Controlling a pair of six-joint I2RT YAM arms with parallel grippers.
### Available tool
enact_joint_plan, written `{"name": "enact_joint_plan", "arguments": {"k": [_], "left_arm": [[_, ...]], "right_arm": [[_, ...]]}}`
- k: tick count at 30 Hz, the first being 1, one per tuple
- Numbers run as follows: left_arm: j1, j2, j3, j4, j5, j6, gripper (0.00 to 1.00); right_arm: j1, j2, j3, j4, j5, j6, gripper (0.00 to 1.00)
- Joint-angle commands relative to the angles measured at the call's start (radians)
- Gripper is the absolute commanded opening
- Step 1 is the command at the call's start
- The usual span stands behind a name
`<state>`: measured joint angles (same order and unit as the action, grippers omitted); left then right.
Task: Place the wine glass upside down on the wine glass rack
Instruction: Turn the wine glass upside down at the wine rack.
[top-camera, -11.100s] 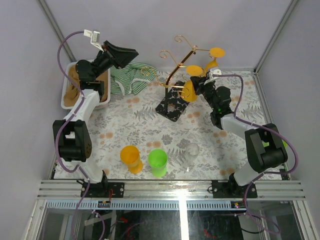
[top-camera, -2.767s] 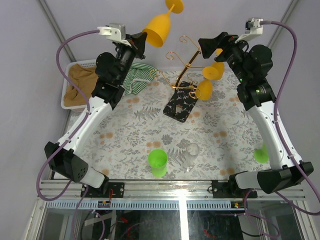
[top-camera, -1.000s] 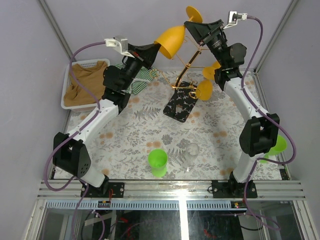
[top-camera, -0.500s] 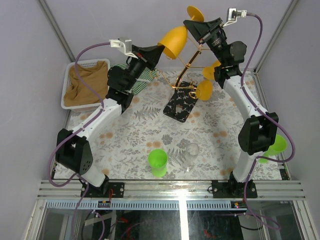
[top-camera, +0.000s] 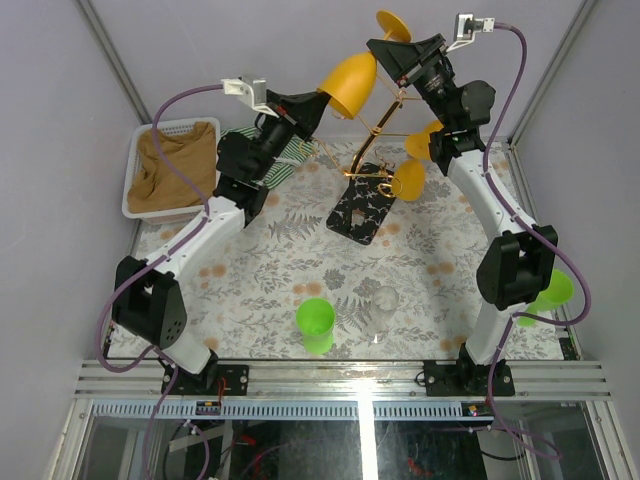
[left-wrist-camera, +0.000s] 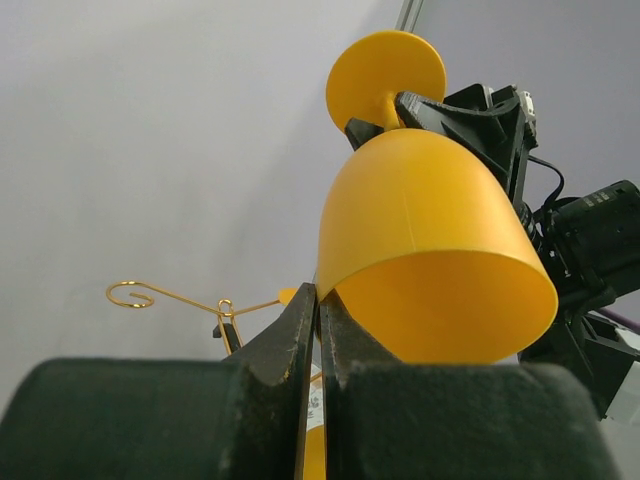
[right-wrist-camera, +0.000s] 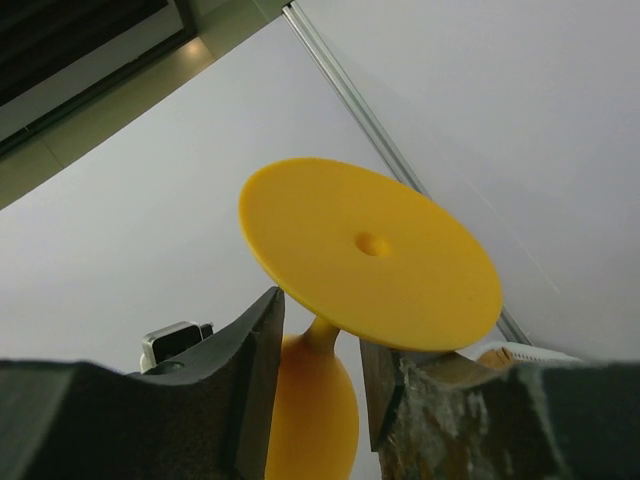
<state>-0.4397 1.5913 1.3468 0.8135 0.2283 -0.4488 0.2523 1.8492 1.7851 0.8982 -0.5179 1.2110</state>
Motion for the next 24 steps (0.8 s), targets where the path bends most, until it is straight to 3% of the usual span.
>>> {"name": "enact_joint_plan", "arguments": {"k": [1,11,21,24], "left_arm": [[-0.012,0.012,0.047,0.063,-0.007,0.011,0.0],[-0.013,0.018,0.055,0.077,-0.037,0.017,0.0],[-0.013,0.032,0.06,0.09,-0.047,0.004,0.01],[-0.014,0.027,0.055,0.081,-0.037,0.013,0.15]], "right_arm": [[-0.001,-0.031,0.021,0.018,-0.028,-0.033,0.44],[-0.001,-0.04,-0.01,0.018,-0.023,-0.033,0.45],[-0.001,-0.048,-0.024,0.006,-0.023,-0.033,0.11],[0.0,-0.053,-0.024,-0.011,-0.024,-0.046,0.0]]}}
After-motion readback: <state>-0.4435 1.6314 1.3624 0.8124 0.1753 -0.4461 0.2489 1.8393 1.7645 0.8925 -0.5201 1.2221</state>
